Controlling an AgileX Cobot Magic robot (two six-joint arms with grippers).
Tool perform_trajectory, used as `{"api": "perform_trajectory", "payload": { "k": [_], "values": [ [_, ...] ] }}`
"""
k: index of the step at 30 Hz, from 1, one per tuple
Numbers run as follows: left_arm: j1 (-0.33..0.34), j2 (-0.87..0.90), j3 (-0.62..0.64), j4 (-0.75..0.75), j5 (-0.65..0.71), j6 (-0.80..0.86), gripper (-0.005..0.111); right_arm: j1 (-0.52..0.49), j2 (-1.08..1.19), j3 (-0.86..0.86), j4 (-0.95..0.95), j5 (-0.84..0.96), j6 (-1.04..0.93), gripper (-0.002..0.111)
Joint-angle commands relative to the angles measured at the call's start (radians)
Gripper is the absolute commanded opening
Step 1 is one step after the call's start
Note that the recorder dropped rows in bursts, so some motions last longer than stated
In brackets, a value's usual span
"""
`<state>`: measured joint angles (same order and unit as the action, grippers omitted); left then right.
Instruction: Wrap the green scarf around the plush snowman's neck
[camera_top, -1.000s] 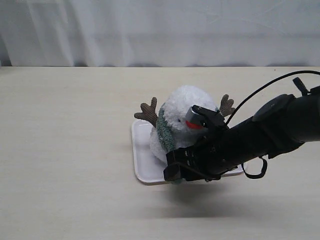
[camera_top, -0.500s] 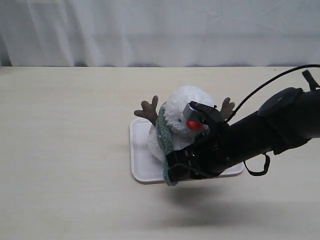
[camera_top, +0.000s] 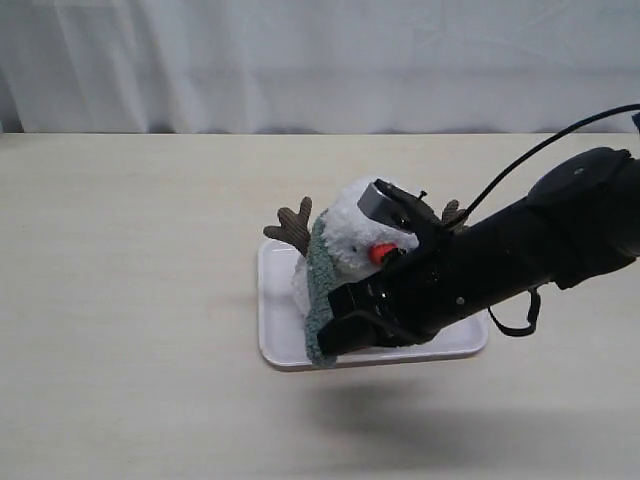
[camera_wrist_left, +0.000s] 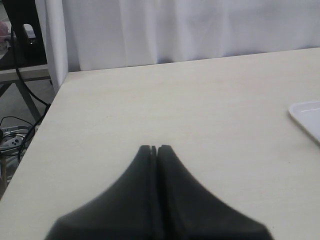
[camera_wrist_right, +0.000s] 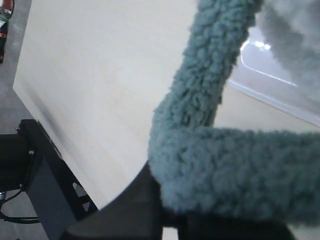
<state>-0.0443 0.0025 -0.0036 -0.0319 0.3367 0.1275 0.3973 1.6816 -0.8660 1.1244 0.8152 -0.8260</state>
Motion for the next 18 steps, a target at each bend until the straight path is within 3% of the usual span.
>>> {"api": "perform_trajectory", "payload": {
  "k": [1,13,18],
  "values": [
    [0.005,-0.003,0.004,-0.007,-0.014,0.001,0.000,-0.002,-0.027,-0.066,-0.052,0.074,0.018,0.004],
    [0.005,-0.003,0.004,-0.007,-0.014,0.001,0.000,-0.002,-0.060,-0.133,-0.699,0.068,0.494,0.004],
    [0.005,-0.003,0.004,-0.007,-0.014,0.001,0.000,-0.002,-0.060,-0.106,-0.775,0.016,0.539,0.004]
  ]
}}
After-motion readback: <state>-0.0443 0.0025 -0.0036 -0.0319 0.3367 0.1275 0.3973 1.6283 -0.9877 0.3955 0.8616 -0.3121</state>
